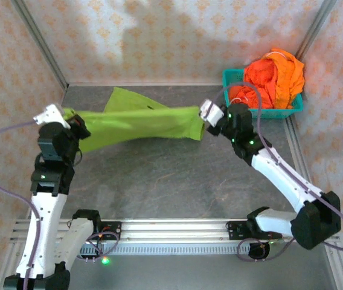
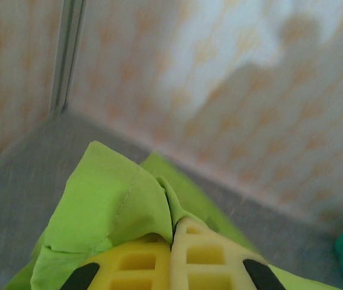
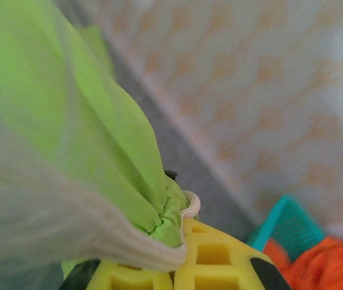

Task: Fold and stack the shorts

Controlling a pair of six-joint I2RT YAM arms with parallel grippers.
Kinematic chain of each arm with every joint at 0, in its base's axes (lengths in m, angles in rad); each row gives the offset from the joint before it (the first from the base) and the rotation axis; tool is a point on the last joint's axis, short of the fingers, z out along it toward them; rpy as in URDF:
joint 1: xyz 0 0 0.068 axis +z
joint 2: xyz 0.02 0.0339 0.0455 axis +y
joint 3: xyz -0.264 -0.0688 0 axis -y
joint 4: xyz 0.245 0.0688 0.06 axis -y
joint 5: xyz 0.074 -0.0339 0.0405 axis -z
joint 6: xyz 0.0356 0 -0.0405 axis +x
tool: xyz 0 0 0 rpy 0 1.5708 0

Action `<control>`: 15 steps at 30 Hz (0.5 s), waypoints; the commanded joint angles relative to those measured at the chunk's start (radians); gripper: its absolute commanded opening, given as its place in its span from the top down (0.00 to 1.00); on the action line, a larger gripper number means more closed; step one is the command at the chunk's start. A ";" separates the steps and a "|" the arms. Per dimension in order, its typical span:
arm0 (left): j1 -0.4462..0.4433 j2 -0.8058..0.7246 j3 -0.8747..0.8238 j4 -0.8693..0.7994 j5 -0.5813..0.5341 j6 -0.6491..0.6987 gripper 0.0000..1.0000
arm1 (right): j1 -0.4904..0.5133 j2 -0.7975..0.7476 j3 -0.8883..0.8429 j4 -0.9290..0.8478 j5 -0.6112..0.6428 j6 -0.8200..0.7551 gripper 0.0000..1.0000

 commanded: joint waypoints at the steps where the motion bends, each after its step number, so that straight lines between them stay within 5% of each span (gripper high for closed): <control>1: -0.017 -0.059 -0.047 -0.038 -0.041 -0.028 1.00 | 0.045 -0.132 -0.048 -0.096 0.006 -0.009 1.00; 15: -0.027 0.257 0.273 -0.056 -0.093 0.121 1.00 | 0.104 -0.107 0.031 -0.378 0.089 0.296 1.00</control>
